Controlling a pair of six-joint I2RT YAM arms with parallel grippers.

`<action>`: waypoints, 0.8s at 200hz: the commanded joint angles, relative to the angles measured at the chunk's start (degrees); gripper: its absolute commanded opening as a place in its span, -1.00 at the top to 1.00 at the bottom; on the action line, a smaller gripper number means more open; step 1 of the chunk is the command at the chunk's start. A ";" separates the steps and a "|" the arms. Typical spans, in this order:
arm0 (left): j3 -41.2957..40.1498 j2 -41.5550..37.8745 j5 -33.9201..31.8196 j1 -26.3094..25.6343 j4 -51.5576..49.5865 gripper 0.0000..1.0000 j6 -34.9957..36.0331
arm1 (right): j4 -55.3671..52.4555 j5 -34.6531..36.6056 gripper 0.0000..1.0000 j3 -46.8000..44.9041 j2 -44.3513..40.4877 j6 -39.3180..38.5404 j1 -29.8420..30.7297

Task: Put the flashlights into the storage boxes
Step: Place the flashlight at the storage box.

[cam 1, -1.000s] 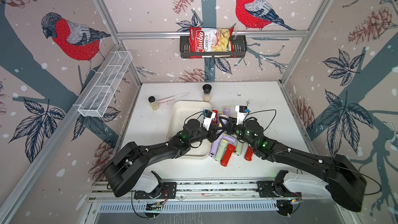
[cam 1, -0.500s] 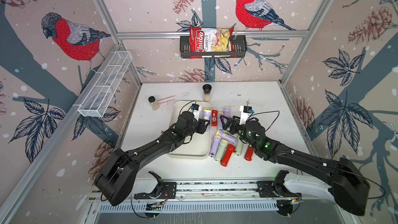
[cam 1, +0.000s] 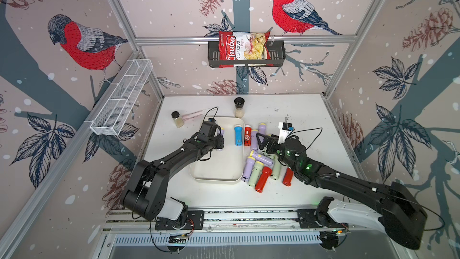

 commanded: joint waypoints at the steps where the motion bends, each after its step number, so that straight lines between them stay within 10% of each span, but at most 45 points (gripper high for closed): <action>1: 2.09 2.73 0.04 0.37 -2.17 0.35 1.01 | -0.11 -0.53 -0.99 0.02 0.26 0.10 -0.24; 160: 11.56 16.31 9.55 1.54 3.29 0.32 0.59 | -0.48 -0.79 -0.99 -0.86 -0.13 -0.20 -1.81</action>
